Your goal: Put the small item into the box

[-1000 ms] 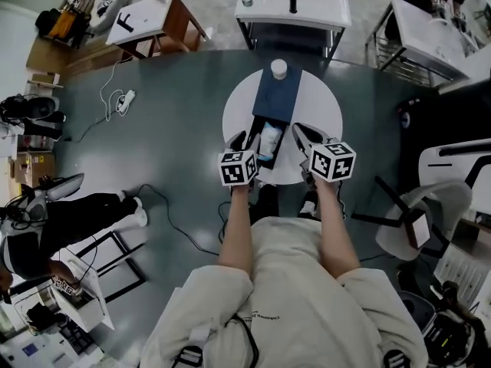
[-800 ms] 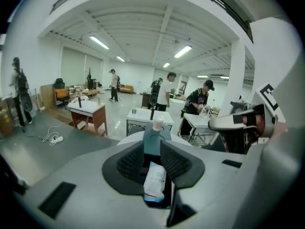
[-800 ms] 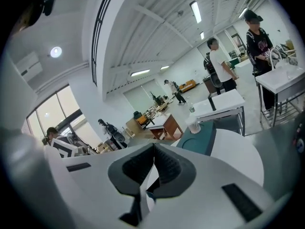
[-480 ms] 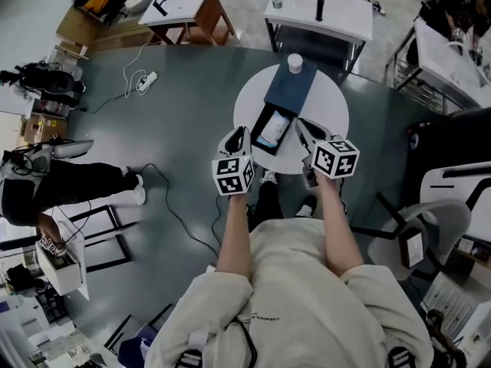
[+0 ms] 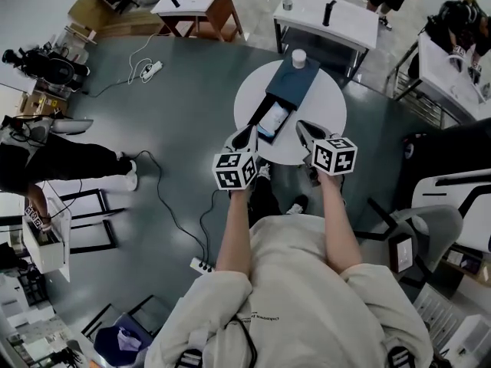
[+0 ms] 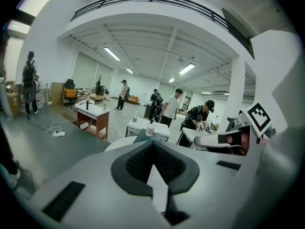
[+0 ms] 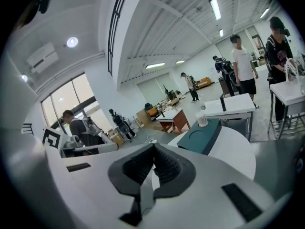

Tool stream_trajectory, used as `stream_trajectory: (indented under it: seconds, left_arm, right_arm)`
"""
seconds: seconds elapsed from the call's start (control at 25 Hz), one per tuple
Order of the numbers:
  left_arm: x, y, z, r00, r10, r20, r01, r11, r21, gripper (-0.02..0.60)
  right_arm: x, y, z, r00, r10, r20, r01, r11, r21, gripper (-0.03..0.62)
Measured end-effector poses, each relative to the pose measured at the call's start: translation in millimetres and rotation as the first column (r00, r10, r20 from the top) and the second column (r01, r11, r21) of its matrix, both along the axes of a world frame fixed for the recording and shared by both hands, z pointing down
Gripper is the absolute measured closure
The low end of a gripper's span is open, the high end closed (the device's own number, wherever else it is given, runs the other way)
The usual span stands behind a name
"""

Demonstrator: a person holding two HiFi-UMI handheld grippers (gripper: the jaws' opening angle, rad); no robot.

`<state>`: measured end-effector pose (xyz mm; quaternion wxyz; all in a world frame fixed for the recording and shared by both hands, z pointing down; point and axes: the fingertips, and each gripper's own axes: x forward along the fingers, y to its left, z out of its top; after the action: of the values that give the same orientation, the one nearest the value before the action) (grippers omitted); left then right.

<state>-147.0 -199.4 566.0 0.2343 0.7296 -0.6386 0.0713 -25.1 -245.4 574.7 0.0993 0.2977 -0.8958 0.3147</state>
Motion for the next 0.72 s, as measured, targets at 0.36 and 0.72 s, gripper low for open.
stream_trajectory:
  seconds: [0.36,0.72]
  left_arm:
    - [11,17,19,0.999,-0.008,-0.035,0.007,1.000,-0.028,0.560]
    - [23,13,17,0.999,0.044,-0.030,-0.045,0.998,-0.047,0.560]
  right_arm:
    - [6,19,15,0.998,-0.047,-0.041,0.046,0.999,-0.019,0.562]
    - [4,24,17,0.996,-0.075,-0.047,0.074,0.997,-0.036,0.562]
